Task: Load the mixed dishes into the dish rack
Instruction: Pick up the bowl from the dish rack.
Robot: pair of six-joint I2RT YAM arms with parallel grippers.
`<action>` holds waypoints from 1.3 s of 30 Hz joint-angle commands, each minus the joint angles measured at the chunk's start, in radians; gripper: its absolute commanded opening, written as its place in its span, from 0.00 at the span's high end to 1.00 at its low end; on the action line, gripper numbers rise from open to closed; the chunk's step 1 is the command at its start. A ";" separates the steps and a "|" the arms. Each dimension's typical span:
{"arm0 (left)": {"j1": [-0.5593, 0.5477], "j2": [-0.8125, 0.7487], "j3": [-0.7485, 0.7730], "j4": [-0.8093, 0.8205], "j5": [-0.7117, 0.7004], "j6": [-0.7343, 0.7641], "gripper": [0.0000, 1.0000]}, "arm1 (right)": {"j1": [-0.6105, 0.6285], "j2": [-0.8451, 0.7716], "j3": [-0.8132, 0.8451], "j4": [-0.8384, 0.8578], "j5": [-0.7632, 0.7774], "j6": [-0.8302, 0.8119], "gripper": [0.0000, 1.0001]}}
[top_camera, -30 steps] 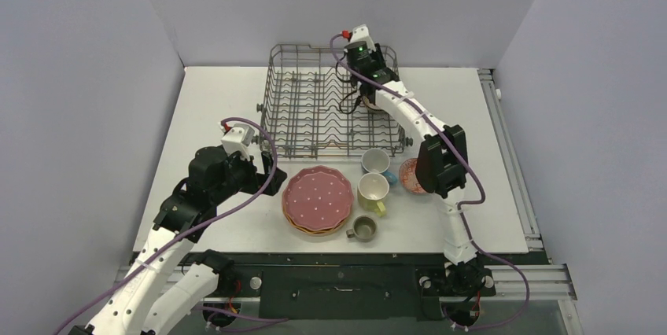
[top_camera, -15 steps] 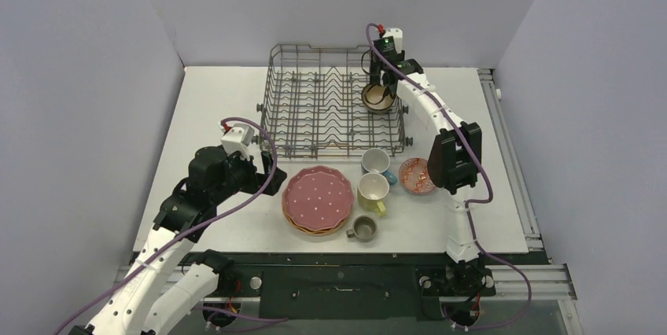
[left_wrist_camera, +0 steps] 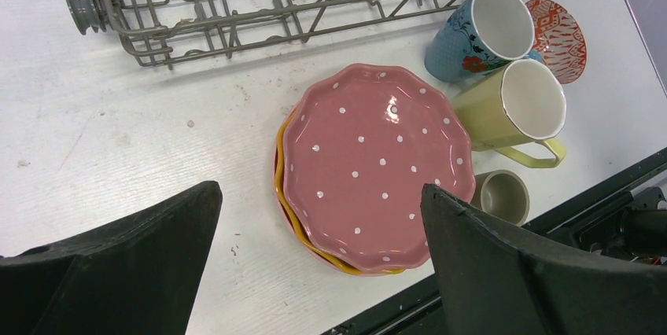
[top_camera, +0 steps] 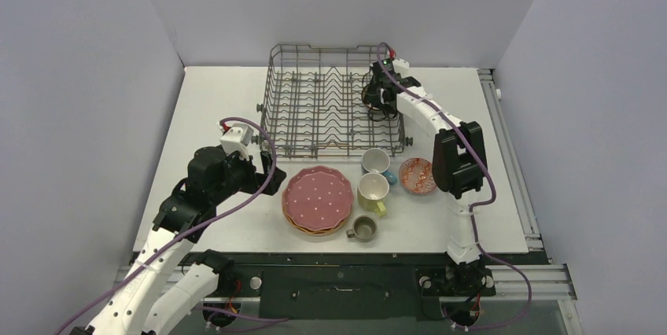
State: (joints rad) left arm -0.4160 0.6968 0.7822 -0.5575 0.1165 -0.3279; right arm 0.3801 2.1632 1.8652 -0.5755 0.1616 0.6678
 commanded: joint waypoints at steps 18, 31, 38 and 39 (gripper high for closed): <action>0.009 -0.028 0.014 0.024 0.011 0.016 0.04 | 0.033 0.054 0.204 -0.020 0.011 -0.087 0.52; 0.011 -0.020 0.014 0.023 0.009 0.016 0.04 | 0.047 0.165 0.335 -0.104 0.063 -0.302 0.56; 0.012 -0.017 0.014 0.024 0.009 0.018 0.04 | 0.063 0.205 0.368 -0.141 0.103 -0.369 0.56; 0.013 -0.017 0.014 0.024 0.008 0.018 0.04 | 0.067 0.209 0.371 -0.142 0.107 -0.380 0.56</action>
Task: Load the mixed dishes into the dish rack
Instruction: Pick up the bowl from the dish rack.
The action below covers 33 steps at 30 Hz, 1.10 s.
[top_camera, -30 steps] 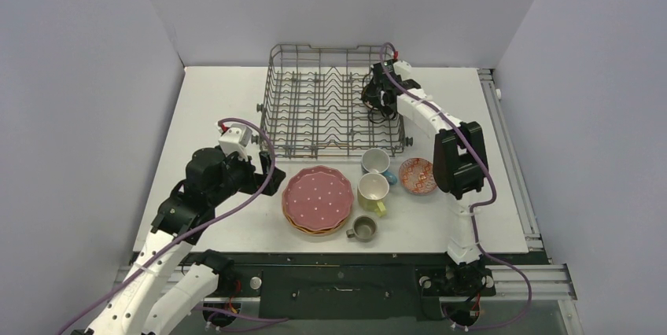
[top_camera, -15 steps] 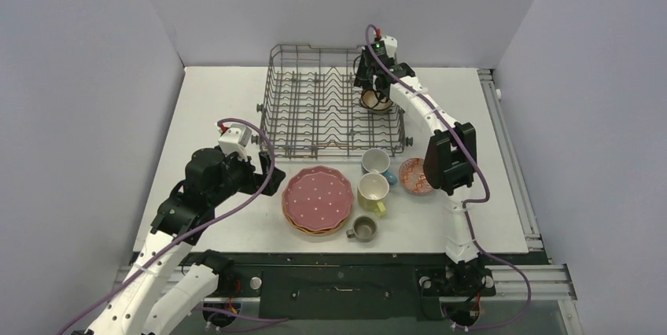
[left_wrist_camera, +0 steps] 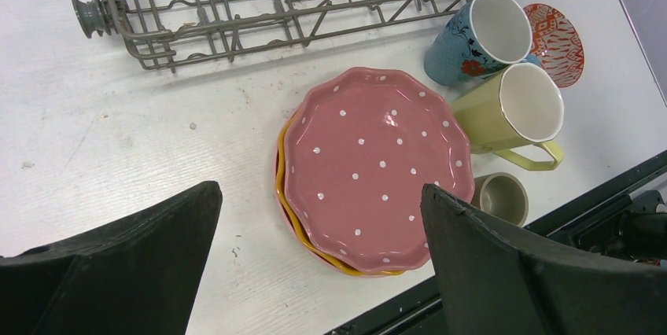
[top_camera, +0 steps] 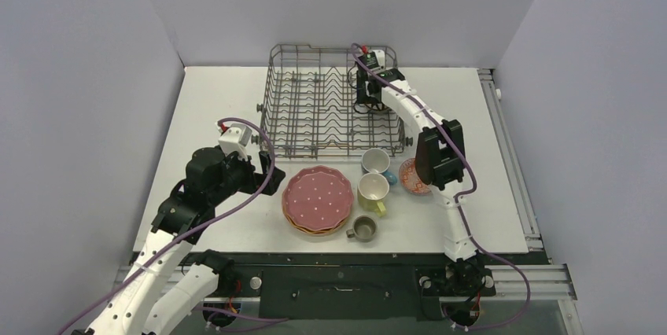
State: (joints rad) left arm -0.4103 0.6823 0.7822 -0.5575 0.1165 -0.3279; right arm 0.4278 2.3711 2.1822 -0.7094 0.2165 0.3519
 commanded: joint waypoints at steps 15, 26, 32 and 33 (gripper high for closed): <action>0.007 -0.002 0.014 0.023 0.008 0.018 0.04 | 0.062 0.058 0.091 -0.028 0.066 -0.144 0.57; 0.007 0.000 0.014 0.023 0.005 0.018 0.04 | 0.059 0.089 0.114 -0.042 0.097 -0.164 0.61; 0.007 0.005 0.014 0.023 0.003 0.018 0.04 | 0.053 0.104 0.120 -0.041 0.118 -0.176 0.63; 0.007 0.006 0.015 0.023 0.003 0.018 0.04 | 0.053 0.106 0.123 -0.043 0.118 -0.177 0.65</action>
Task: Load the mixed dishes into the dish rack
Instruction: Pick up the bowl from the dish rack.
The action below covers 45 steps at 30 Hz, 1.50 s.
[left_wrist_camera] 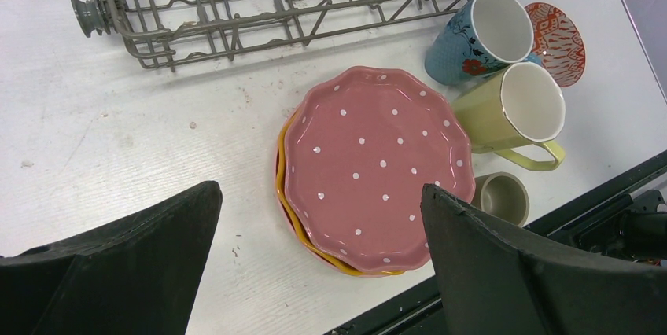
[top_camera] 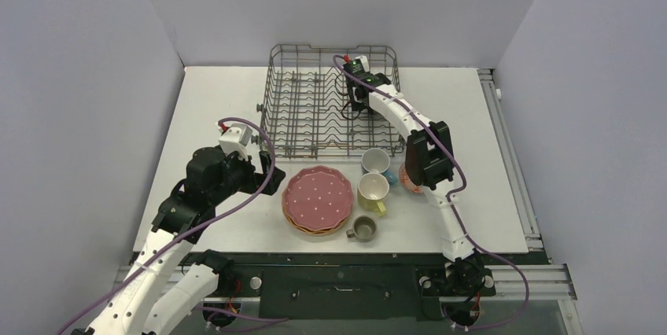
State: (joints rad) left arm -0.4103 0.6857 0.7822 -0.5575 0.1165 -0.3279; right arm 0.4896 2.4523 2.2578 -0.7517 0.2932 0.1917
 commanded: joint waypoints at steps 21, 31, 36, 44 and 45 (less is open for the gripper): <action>0.008 0.015 0.015 0.021 -0.002 0.020 0.04 | -0.009 0.007 0.046 0.016 0.081 -0.094 1.00; 0.008 0.006 0.015 0.018 -0.008 0.019 0.04 | 0.030 -0.124 -0.045 0.060 0.153 -0.134 1.00; 0.009 0.000 0.015 0.019 -0.010 0.017 0.04 | 0.056 -0.197 -0.101 0.082 0.160 -0.155 1.00; 0.014 -0.013 0.015 0.015 -0.022 0.011 0.04 | 0.094 -0.360 -0.257 0.125 0.159 -0.207 1.00; 0.015 -0.012 0.015 0.015 -0.023 0.010 0.04 | 0.096 -0.372 -0.269 0.126 0.155 -0.216 1.00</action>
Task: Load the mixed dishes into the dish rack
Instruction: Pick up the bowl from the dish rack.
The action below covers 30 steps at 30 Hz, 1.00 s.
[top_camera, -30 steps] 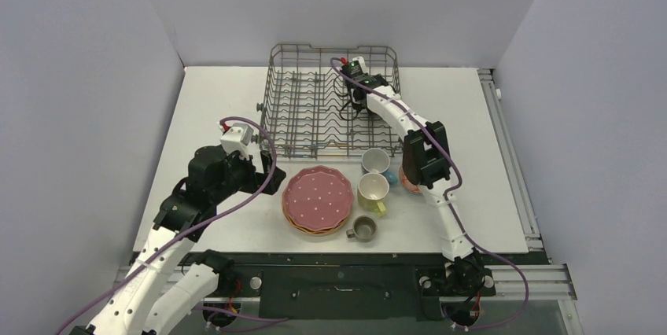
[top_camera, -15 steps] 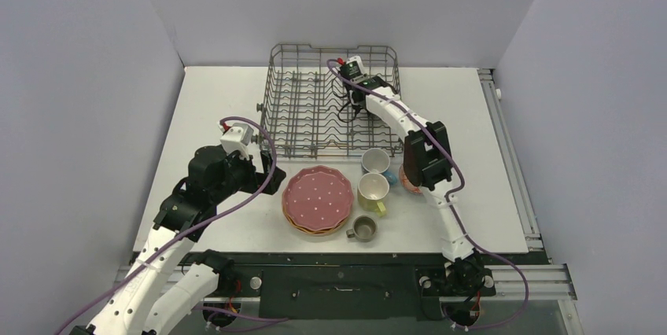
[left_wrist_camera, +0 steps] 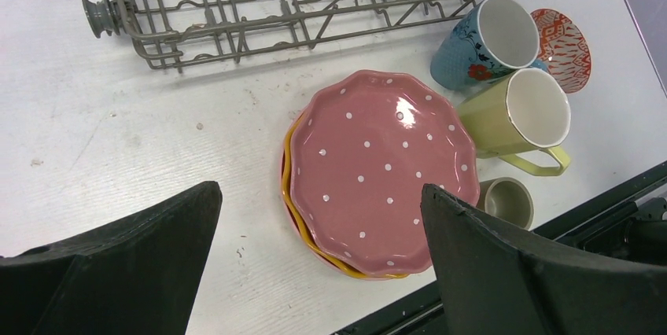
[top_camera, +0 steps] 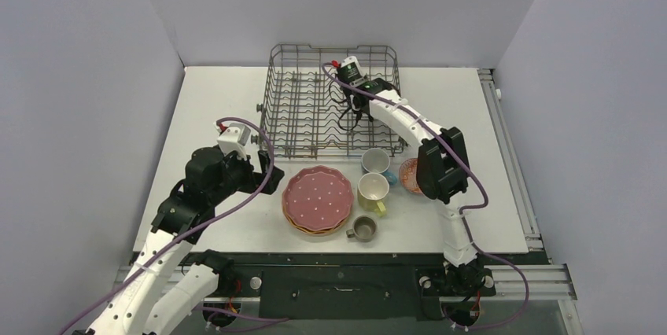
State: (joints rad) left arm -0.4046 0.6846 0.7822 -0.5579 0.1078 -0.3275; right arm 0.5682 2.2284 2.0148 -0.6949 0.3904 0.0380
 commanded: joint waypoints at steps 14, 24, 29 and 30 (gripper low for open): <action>0.031 -0.008 0.020 0.007 -0.031 -0.018 0.04 | 0.180 -0.528 -0.421 0.107 -0.056 -0.236 1.00; 0.035 0.006 0.039 0.005 -0.017 -0.023 0.04 | 0.353 -0.815 -0.718 0.024 -0.146 -0.413 1.00; 0.035 0.032 0.072 -0.012 0.043 -0.031 0.04 | 0.441 -0.910 -0.782 -0.043 -0.161 -0.496 1.00; 0.035 0.037 0.086 -0.016 0.051 -0.032 0.04 | 0.452 -0.931 -0.791 -0.065 -0.166 -0.506 1.00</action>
State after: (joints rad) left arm -0.3767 0.7086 0.7918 -0.5755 0.1043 -0.3470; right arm 0.9794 1.3972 1.2331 -0.7418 0.2157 -0.3580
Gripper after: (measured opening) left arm 0.965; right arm 0.034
